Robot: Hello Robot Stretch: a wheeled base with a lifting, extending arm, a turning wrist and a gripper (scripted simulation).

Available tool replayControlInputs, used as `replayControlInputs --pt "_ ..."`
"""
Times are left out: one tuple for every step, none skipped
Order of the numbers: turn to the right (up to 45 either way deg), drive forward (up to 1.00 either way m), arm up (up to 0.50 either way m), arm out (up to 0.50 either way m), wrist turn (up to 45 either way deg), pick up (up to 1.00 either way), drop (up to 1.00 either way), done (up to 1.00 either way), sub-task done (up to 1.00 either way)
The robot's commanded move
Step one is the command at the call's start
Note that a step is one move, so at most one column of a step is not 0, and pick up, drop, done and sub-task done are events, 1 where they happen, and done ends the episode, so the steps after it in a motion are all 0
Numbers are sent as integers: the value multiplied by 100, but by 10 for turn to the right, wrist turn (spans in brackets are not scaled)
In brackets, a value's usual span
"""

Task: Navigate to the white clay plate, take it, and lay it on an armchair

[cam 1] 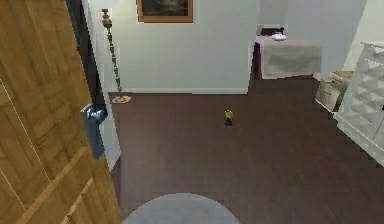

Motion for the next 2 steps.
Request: replayControlInputs --pt "-30 0 0 0 0 0 0 0 0" --pt "0 100 0 0 0 0 0 0 0"
